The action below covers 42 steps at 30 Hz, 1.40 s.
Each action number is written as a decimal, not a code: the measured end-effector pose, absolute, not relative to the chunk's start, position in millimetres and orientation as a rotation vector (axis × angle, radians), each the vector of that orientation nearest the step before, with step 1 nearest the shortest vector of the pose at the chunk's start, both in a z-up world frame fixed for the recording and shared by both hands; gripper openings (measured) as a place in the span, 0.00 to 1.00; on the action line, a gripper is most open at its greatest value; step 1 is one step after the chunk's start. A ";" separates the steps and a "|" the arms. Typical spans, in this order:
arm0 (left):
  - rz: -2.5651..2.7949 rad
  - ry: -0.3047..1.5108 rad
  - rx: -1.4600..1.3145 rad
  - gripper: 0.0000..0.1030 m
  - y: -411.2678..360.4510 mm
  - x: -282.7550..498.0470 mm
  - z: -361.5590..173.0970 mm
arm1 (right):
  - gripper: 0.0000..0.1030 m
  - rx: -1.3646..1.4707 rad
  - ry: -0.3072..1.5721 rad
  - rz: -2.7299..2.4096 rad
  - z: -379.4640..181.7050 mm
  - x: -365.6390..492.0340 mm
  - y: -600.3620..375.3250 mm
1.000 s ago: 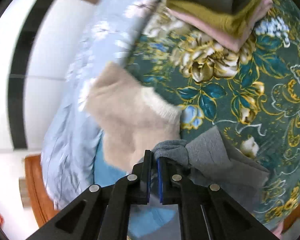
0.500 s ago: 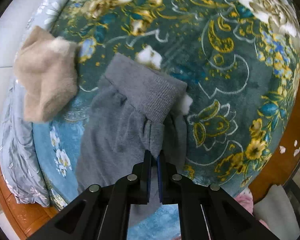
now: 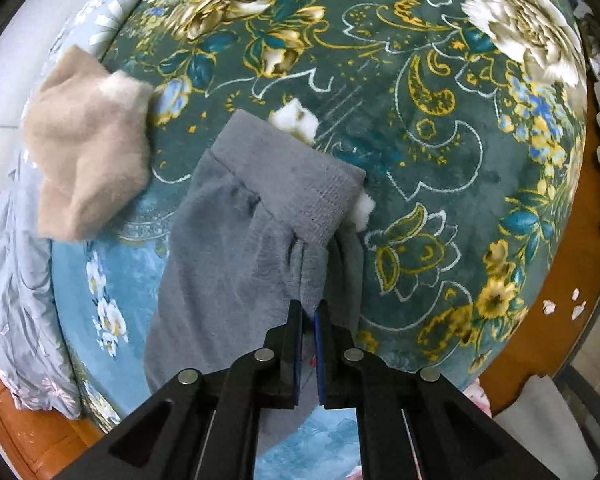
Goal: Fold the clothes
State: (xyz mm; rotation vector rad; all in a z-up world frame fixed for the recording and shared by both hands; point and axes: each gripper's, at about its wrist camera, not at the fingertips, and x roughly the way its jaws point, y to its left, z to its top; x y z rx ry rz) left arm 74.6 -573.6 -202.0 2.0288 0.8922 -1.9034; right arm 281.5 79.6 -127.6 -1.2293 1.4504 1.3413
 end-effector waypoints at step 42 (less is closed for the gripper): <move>-1.772 0.920 1.956 0.05 -578.6 64.9 -217.8 | 0.44 -1.200 1.594 1.403 -178.1 319.4 88.6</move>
